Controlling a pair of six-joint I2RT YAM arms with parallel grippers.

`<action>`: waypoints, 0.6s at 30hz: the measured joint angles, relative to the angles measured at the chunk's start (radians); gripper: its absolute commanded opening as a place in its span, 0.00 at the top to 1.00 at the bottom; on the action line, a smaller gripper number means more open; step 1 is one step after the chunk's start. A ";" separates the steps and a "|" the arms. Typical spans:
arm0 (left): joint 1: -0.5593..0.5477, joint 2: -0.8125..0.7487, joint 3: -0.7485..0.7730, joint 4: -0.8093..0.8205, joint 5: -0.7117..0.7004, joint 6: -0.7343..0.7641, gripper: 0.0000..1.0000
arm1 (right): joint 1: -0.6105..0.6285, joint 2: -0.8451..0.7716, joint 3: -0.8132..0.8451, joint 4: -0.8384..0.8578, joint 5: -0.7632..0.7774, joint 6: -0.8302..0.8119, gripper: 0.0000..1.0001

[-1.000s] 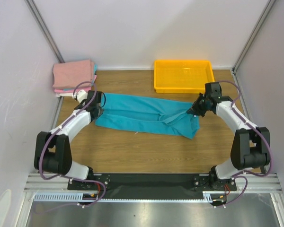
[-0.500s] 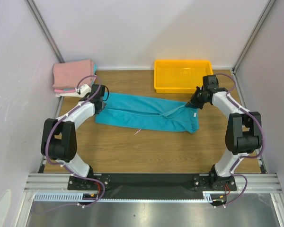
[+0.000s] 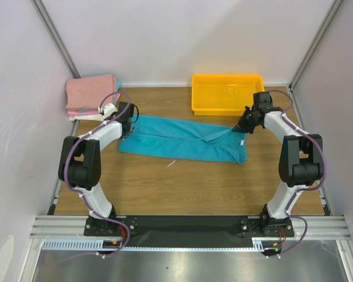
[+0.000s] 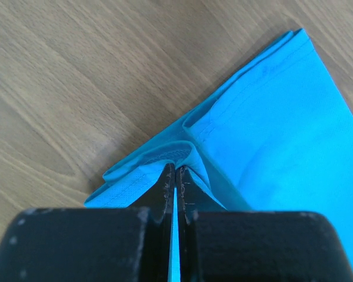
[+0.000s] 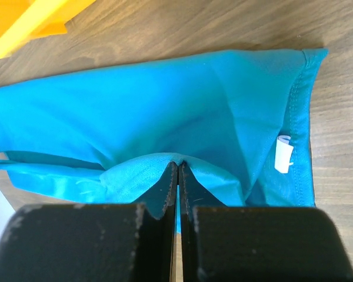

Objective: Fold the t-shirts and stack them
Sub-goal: Fold the tshirt

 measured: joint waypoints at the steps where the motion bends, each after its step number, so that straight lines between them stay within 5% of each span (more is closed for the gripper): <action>1: 0.000 0.002 0.003 0.000 -0.002 0.000 1.00 | -0.001 0.000 0.002 0.001 0.000 -0.001 1.00; 13: 0.001 0.036 0.032 0.014 -0.007 0.018 0.99 | -0.006 0.037 0.018 0.021 0.000 -0.010 1.00; 18: 0.001 0.054 0.033 0.034 -0.008 0.046 0.79 | -0.006 0.060 0.019 0.033 -0.004 -0.015 0.86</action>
